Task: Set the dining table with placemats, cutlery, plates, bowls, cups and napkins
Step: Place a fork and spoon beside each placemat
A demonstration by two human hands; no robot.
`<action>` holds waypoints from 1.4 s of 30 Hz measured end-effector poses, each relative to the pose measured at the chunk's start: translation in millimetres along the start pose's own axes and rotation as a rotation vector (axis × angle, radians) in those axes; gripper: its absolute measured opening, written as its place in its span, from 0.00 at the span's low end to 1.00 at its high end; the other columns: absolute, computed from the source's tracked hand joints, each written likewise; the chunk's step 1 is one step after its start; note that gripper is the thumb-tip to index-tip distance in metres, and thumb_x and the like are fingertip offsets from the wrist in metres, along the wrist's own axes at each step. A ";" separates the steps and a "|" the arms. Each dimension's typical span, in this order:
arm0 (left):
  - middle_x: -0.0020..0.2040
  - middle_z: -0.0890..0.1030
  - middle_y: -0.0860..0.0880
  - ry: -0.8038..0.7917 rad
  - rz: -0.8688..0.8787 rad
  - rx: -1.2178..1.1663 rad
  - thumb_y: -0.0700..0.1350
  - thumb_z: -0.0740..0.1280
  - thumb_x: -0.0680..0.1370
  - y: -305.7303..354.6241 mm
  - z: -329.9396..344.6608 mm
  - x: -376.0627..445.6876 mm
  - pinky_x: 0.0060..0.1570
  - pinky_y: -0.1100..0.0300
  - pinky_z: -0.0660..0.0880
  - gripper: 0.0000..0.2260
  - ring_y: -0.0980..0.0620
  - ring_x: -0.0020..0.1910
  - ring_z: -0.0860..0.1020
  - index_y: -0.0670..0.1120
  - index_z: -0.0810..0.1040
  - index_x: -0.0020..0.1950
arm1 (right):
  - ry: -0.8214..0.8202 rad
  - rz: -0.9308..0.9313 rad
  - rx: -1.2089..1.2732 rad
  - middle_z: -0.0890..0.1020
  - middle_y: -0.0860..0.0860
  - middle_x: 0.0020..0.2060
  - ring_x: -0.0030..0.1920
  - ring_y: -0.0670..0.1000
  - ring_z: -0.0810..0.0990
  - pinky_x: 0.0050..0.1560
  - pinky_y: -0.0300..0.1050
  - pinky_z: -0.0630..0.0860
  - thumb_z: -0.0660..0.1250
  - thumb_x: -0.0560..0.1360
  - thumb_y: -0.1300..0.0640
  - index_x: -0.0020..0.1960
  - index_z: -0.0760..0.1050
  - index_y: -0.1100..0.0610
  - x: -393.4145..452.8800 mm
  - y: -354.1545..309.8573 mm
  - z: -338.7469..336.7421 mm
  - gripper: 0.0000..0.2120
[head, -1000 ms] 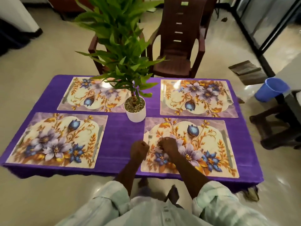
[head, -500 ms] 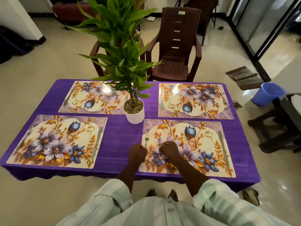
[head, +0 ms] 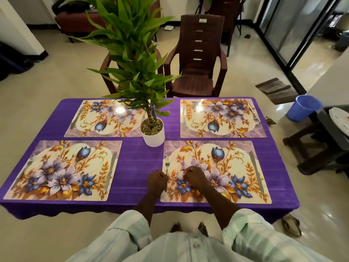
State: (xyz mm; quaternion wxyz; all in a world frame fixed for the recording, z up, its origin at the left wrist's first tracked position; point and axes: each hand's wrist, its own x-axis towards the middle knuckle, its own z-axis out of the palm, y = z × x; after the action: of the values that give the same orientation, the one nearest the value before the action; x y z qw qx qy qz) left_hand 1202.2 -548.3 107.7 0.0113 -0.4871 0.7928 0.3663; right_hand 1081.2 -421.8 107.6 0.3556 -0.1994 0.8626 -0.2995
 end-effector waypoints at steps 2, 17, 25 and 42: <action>0.37 0.77 0.49 -0.003 0.007 -0.008 0.45 0.68 0.76 -1.1 -1.1 1.1 0.35 0.62 0.67 0.07 0.52 0.39 0.77 0.44 0.75 0.40 | 0.022 -0.007 0.022 0.82 0.59 0.51 0.42 0.52 0.77 0.46 0.47 0.76 0.64 0.74 0.59 0.53 0.79 0.58 0.9 1.4 -0.5 0.10; 0.43 0.79 0.46 0.185 0.191 0.011 0.50 0.60 0.82 35.8 21.6 -9.7 0.43 0.58 0.73 0.12 0.48 0.44 0.78 0.43 0.76 0.51 | 0.131 0.004 -0.021 0.80 0.57 0.58 0.59 0.55 0.79 0.62 0.40 0.71 0.65 0.79 0.59 0.62 0.76 0.63 -19.5 10.1 -12.9 0.14; 0.42 0.83 0.43 0.108 0.539 0.109 0.48 0.61 0.80 104.5 93.5 -28.3 0.45 0.53 0.75 0.12 0.43 0.42 0.81 0.42 0.79 0.45 | 0.459 0.031 -0.112 0.82 0.57 0.55 0.56 0.57 0.80 0.63 0.49 0.72 0.61 0.80 0.55 0.61 0.76 0.61 -50.0 63.6 -76.0 0.15; 0.45 0.81 0.44 -0.206 0.715 0.220 0.52 0.59 0.81 371.0 352.8 -156.5 0.42 0.54 0.70 0.13 0.41 0.45 0.78 0.44 0.75 0.47 | 0.685 0.409 0.049 0.83 0.57 0.47 0.46 0.59 0.81 0.43 0.45 0.72 0.57 0.79 0.57 0.53 0.77 0.58 -95.8 321.0 -325.0 0.11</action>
State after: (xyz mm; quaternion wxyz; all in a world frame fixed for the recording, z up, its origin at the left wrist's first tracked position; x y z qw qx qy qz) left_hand 875.2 -124.6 119.7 0.0147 -0.1364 0.9417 0.3071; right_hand 864.8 -8.7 128.0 0.1045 0.0965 0.9457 -0.2923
